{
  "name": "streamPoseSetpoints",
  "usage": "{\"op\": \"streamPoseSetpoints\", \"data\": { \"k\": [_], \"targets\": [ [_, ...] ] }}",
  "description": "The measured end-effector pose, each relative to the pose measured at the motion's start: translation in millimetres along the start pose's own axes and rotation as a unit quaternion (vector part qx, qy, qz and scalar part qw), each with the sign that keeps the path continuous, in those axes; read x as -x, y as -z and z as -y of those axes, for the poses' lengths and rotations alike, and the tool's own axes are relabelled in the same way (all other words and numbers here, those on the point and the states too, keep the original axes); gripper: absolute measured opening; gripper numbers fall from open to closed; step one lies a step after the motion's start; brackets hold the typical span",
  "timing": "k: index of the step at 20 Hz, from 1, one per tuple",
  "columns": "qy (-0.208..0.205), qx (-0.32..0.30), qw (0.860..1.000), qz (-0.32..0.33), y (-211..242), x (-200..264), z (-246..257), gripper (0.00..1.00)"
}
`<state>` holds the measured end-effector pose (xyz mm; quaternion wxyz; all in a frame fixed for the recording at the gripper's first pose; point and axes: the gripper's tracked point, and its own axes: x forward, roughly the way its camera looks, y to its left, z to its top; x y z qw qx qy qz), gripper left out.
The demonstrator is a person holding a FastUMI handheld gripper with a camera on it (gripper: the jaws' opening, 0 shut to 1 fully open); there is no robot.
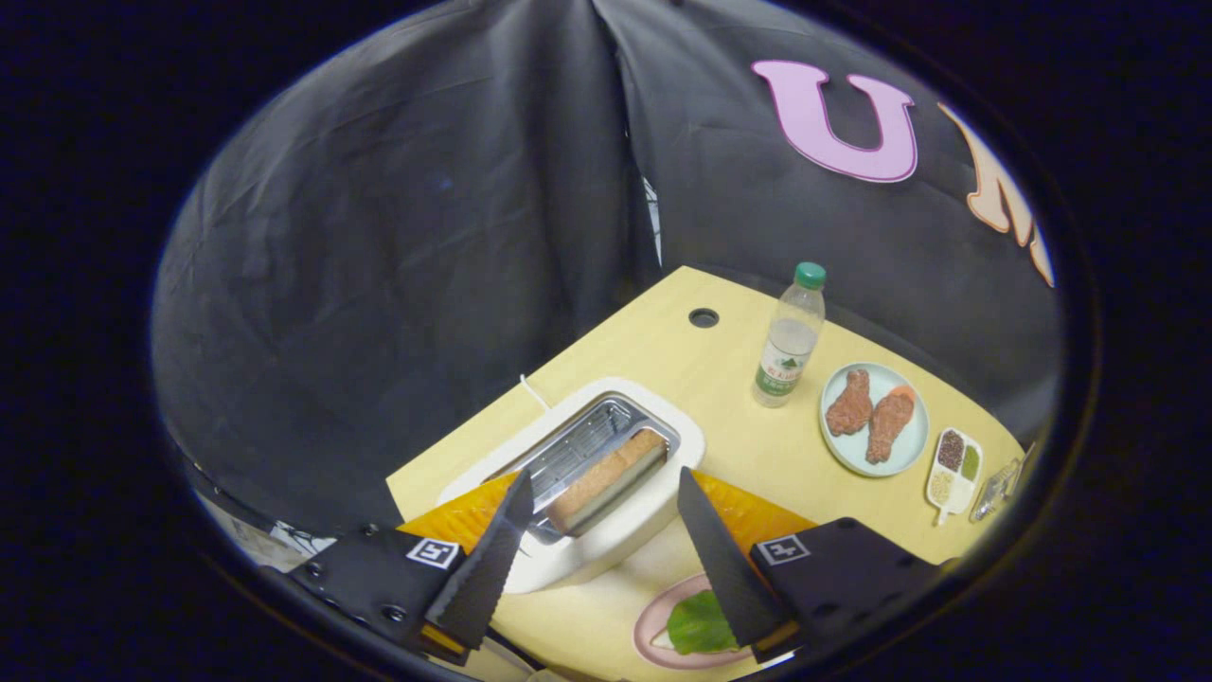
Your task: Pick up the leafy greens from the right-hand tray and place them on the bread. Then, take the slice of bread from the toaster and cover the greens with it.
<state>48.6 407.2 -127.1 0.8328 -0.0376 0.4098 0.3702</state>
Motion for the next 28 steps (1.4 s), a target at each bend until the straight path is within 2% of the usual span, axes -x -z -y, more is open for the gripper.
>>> {"op": "streamPoseSetpoints", "data": {
  "k": [7,10,17,19,22,28],
  "targets": [
    [0.010,-0.034,0.999,-0.026,6.1,-32.5,0.8,0.96],
    [0.019,-0.024,0.999,-0.033,7.4,-34.5,2.2,0.74],
    [0.010,-0.017,0.999,-0.042,13.8,-32.0,-4.6,0.25],
    [-0.002,-0.031,0.999,-0.037,12.3,-26.5,-10.1,0.11],
    [-0.009,-0.023,1.000,-0.008,0.3,-11.1,-10.2,0.11],
    [-0.018,-0.050,0.998,0.045,-18.2,36.2,4.2,0.11]
  ]
}}
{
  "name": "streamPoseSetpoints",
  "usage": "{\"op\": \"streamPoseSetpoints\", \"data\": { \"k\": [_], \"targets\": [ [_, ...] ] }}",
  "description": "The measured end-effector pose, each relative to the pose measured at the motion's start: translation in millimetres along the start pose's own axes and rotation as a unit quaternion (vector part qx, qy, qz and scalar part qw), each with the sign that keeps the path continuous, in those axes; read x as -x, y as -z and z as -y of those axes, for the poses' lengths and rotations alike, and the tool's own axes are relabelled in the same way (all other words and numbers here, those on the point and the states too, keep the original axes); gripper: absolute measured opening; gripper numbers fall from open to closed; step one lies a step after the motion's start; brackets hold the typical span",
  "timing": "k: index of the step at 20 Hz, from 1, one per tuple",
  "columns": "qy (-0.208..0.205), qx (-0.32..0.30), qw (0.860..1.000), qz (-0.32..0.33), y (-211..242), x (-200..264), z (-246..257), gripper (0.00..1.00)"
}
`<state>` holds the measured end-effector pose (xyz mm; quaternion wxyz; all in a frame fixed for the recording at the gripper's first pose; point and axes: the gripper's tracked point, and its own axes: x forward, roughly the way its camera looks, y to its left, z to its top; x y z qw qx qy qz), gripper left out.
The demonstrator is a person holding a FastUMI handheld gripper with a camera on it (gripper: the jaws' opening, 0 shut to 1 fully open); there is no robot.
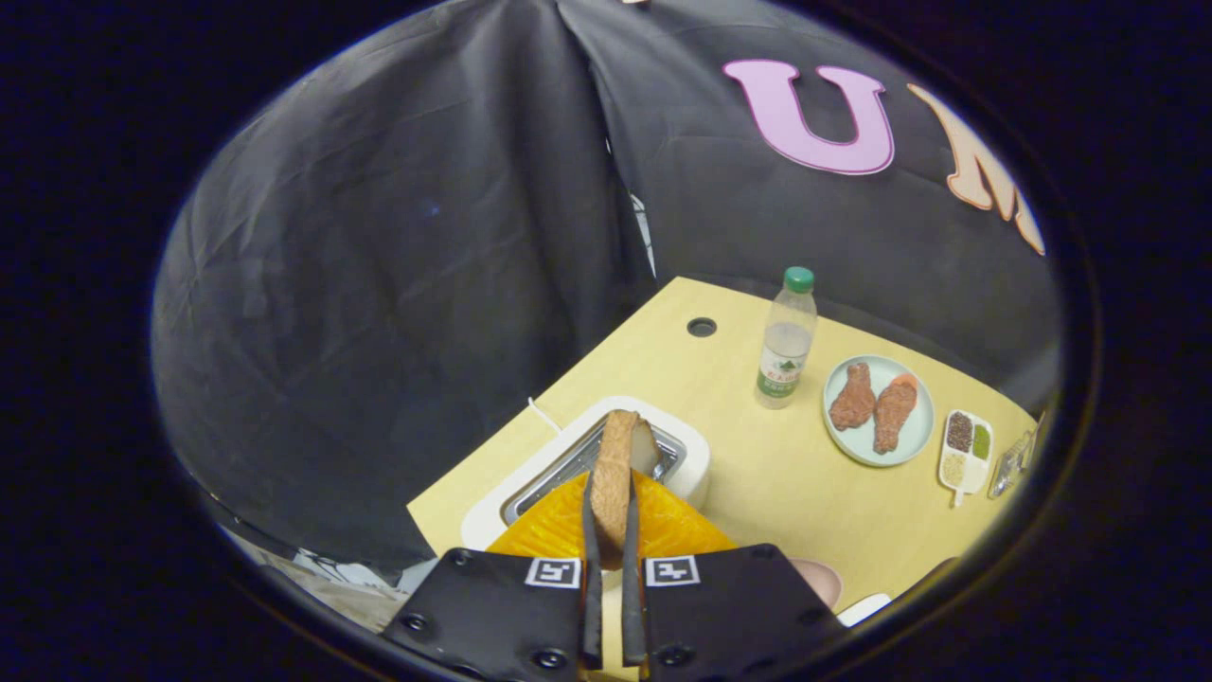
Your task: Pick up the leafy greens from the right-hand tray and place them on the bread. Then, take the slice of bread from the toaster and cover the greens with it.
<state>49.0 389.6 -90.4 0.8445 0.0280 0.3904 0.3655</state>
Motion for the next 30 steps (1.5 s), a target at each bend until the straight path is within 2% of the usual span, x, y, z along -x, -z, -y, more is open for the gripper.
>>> {"op": "streamPoseSetpoints", "data": {
  "k": [2,7,12,20,27,30],
  "targets": [
    [-0.007,-0.012,1.000,0.010,-1.0,14.6,3.7,0.11],
    [0.012,-0.012,1.000,0.023,6.7,45.2,35.5,0.11],
    [0.020,-0.033,0.999,0.005,41.5,60.3,67.9,0.11],
    [0.007,-0.080,0.996,-0.042,117.1,63.3,102.7,0.11],
    [-0.023,-0.118,0.991,-0.057,158.8,54.2,112.4,0.11],
    [-0.024,-0.132,0.989,-0.061,174.2,50.1,125.1,0.11]
  ]
}}
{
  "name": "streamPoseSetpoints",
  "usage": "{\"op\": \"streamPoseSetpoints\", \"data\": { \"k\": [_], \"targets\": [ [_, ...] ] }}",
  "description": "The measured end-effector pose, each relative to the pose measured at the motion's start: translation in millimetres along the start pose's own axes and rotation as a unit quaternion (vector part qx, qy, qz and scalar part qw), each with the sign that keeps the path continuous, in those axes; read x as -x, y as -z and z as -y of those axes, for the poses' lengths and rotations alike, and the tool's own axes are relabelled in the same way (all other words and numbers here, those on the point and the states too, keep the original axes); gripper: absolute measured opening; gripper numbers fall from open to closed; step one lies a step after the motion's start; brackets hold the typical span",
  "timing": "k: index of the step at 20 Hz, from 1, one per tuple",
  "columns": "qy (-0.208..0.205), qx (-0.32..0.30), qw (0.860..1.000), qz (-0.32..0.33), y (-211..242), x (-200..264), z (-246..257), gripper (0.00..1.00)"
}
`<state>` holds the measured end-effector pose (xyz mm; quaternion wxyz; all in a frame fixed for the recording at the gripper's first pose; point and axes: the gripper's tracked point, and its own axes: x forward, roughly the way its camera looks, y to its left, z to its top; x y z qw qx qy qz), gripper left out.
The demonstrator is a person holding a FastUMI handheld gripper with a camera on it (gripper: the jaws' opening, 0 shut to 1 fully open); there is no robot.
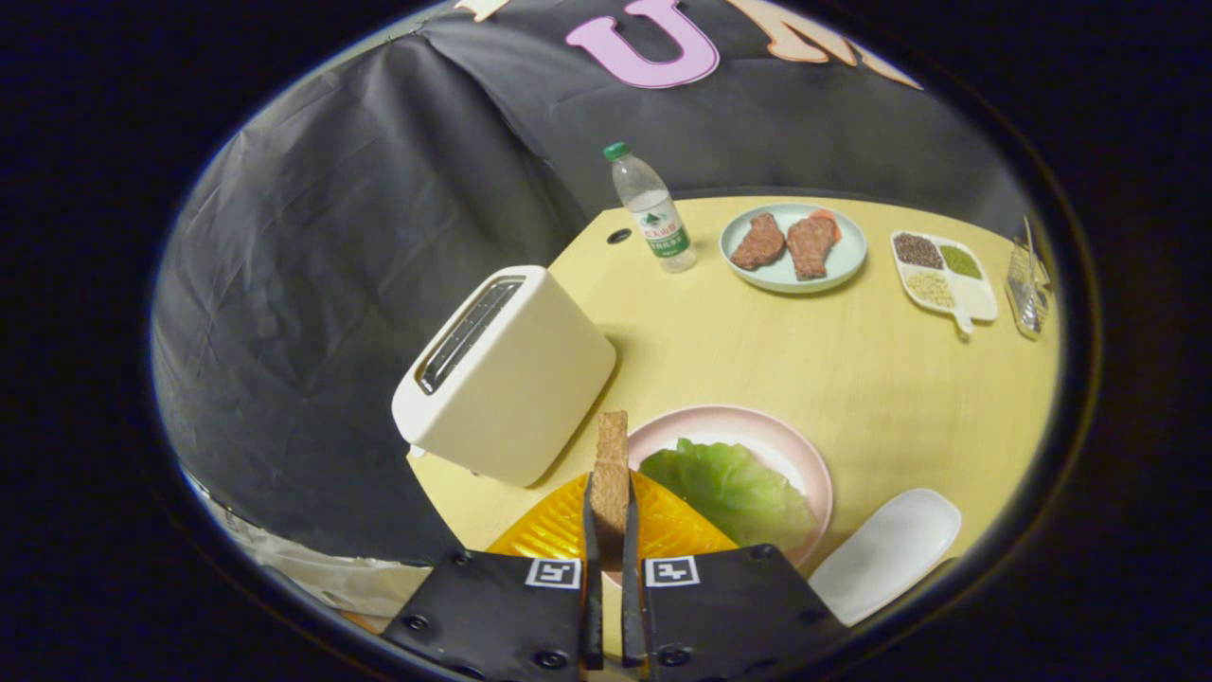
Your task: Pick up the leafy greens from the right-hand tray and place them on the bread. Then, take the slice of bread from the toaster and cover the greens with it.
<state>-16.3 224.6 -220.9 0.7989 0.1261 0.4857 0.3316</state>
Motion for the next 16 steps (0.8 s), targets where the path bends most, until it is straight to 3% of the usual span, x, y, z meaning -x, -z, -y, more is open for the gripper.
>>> {"op": "streamPoseSetpoints", "data": {
  "k": [6,9,11,14,16],
  "targets": [
    [0.027,-0.009,1.000,-0.003,13.8,-4.6,39.1,0.11],
    [0.044,0.004,0.999,-0.010,20.6,-2.1,53.6,0.17],
    [0.064,0.026,0.998,-0.013,23.0,-3.0,67.4,0.31],
    [0.053,0.042,0.998,-0.016,26.6,3.4,65.6,0.51],
    [0.055,0.049,0.997,0.000,20.2,12.2,65.7,0.71]
  ]
}}
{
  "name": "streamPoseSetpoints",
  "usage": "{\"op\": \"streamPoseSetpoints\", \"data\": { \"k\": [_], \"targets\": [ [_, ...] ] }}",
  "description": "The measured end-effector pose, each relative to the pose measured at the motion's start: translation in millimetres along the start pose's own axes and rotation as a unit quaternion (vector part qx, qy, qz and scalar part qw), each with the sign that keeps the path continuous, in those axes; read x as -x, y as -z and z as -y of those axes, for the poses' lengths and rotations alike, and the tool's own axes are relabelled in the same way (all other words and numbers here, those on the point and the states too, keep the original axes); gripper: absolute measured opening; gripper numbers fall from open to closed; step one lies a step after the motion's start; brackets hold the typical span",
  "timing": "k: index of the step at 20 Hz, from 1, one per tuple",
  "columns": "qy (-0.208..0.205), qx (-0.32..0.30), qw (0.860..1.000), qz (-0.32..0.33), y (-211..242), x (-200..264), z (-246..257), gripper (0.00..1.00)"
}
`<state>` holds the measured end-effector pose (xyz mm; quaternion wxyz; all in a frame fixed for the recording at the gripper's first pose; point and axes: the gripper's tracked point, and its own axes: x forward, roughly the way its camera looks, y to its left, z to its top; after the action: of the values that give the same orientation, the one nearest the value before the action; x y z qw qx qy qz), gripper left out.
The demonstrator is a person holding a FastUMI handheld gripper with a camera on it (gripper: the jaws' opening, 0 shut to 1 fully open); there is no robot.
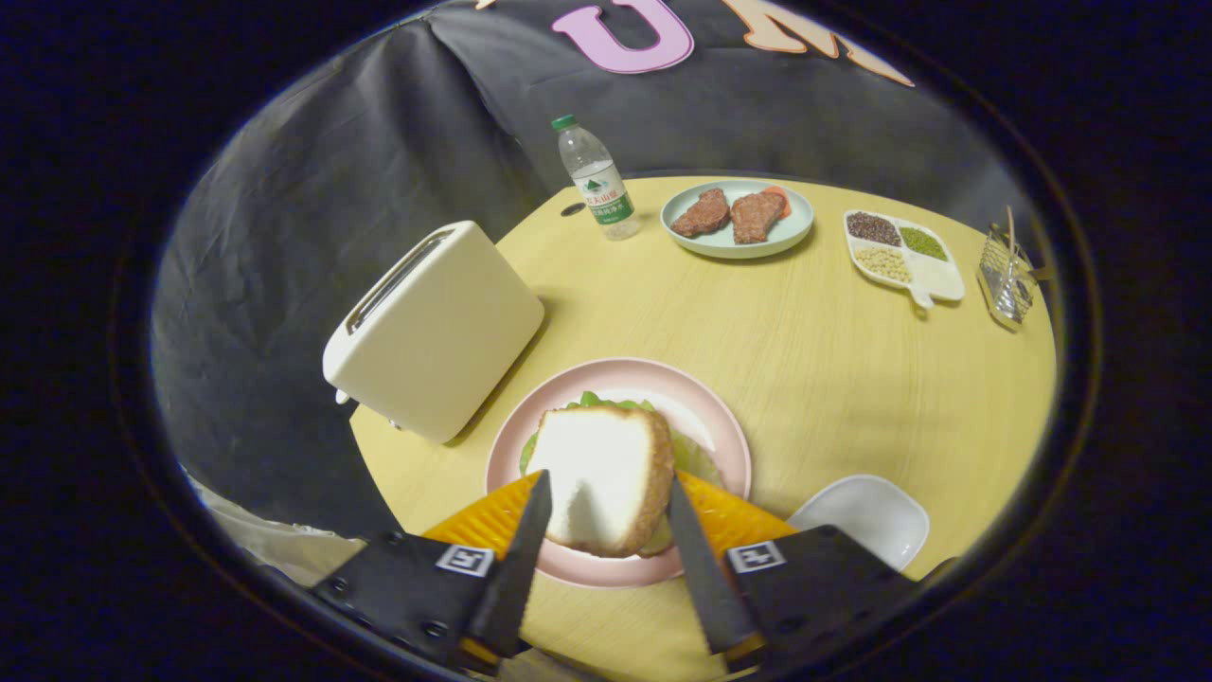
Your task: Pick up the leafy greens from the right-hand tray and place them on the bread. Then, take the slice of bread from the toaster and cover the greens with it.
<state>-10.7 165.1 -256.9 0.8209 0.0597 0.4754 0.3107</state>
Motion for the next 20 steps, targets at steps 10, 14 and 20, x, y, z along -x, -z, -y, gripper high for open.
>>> {"op": "streamPoseSetpoints", "data": {
  "k": [10,14,20],
  "targets": [
    [0.053,0.072,0.982,0.164,-53.2,84.3,10.4,1.00],
    [0.100,0.067,0.964,0.236,-70.1,128.7,23.6,1.00],
    [0.181,0.074,0.923,0.333,-80.0,192.6,41.5,1.00]
  ]
}}
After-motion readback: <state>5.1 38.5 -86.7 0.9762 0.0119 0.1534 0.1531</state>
